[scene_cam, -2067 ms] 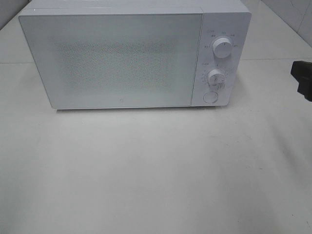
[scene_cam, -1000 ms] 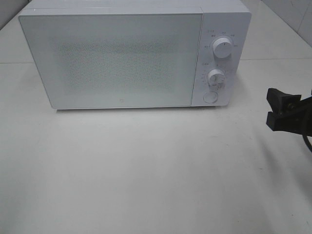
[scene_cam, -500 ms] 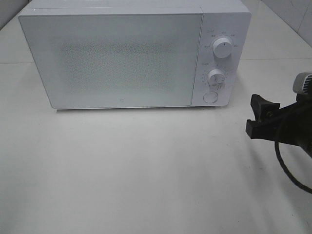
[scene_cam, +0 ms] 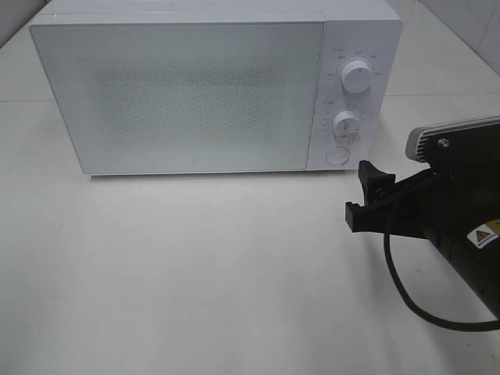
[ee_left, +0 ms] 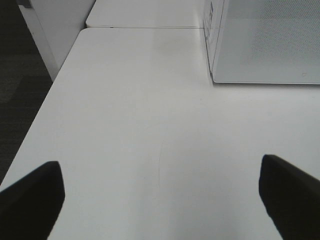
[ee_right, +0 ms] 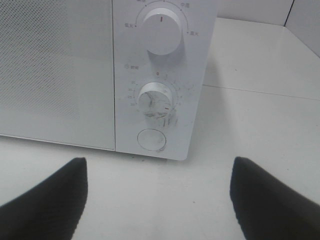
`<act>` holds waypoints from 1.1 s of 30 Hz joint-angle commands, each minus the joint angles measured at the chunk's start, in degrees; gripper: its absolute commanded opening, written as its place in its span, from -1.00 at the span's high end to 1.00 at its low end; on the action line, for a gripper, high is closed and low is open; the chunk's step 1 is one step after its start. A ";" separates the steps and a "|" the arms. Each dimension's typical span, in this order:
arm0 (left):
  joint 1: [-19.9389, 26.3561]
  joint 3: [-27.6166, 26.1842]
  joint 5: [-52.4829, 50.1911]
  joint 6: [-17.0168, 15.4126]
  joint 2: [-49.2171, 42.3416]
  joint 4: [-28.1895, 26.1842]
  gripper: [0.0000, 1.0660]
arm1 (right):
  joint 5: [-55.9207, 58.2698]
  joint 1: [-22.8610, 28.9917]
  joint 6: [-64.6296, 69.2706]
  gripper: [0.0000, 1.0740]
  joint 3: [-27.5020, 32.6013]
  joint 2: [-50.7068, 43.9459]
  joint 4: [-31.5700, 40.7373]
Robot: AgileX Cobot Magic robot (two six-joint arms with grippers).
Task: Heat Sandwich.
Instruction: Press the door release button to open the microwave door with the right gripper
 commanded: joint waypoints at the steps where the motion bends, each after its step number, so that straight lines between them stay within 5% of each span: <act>1: 0.11 0.17 -0.52 0.00 -1.43 0.11 -0.87 | -0.34 0.46 -0.69 -0.42 -1.20 1.15 0.63; 16: 0.11 0.17 -0.52 0.00 -1.43 0.11 -0.87 | -0.17 0.46 12.20 -0.42 -1.38 1.43 1.20; 33: 0.11 0.17 -0.52 0.00 -1.43 0.11 -0.87 | -0.06 0.46 61.19 -0.42 -1.38 1.43 1.60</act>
